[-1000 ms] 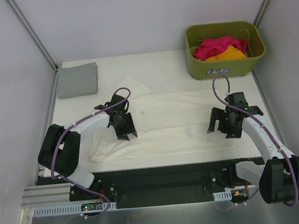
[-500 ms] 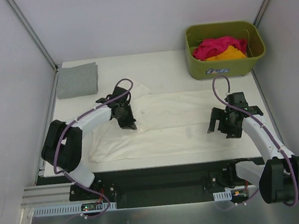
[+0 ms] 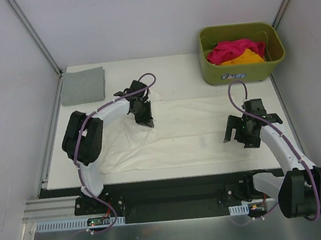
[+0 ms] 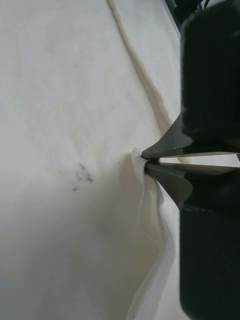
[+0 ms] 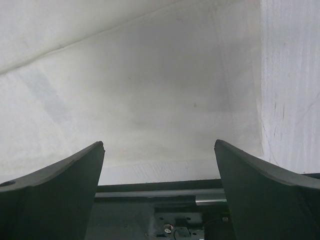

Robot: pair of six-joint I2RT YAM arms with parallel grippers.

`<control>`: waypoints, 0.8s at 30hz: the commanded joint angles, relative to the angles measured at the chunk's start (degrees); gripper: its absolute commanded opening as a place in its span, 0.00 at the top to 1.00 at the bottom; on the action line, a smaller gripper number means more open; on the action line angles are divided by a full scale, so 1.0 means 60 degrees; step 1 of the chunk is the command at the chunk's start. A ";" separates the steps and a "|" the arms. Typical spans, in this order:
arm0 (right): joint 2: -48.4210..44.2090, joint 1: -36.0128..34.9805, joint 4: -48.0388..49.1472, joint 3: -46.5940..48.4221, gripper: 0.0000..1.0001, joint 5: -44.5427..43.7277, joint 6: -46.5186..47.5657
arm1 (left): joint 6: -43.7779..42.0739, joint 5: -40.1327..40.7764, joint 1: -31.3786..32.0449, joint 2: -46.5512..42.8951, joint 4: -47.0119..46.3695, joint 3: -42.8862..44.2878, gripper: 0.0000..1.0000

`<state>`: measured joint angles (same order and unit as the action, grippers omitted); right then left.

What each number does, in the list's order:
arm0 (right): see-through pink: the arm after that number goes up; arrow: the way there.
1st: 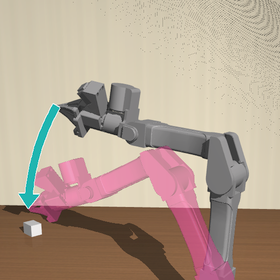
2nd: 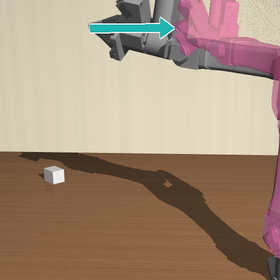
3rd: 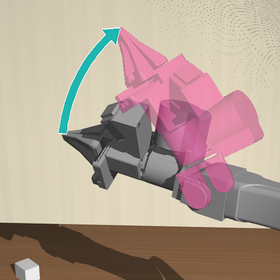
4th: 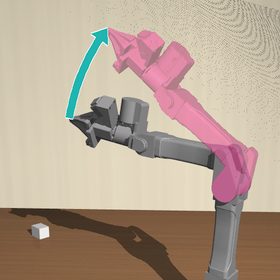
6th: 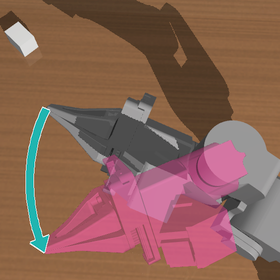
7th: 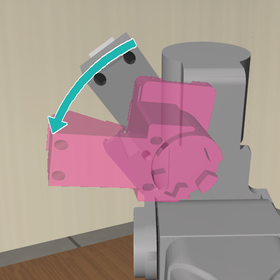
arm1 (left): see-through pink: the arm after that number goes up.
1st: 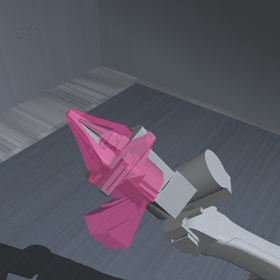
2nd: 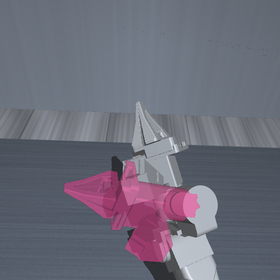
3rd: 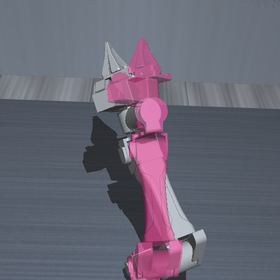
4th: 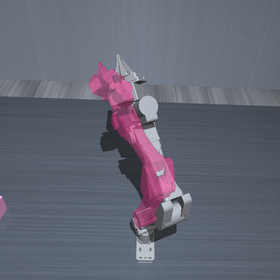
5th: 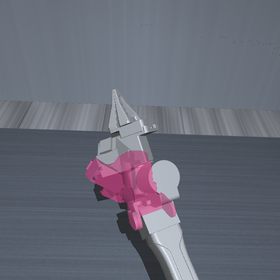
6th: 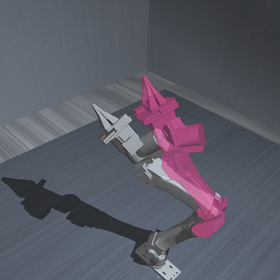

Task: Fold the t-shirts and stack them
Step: Fold the flattened tshirt in 1/3 of the way

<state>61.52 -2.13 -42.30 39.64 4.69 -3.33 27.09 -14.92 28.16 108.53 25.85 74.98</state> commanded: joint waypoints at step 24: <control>0.1318 -0.1562 0.0956 0.0630 0.03 -0.0078 -0.0514 | 0.0186 0.1403 -0.0283 -0.3439 -0.0132 -0.2079 0.01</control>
<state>66.17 -8.95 -39.79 40.62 4.12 -4.56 24.67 -9.08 28.01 90.19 24.49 69.69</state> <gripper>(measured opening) 0.966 0.992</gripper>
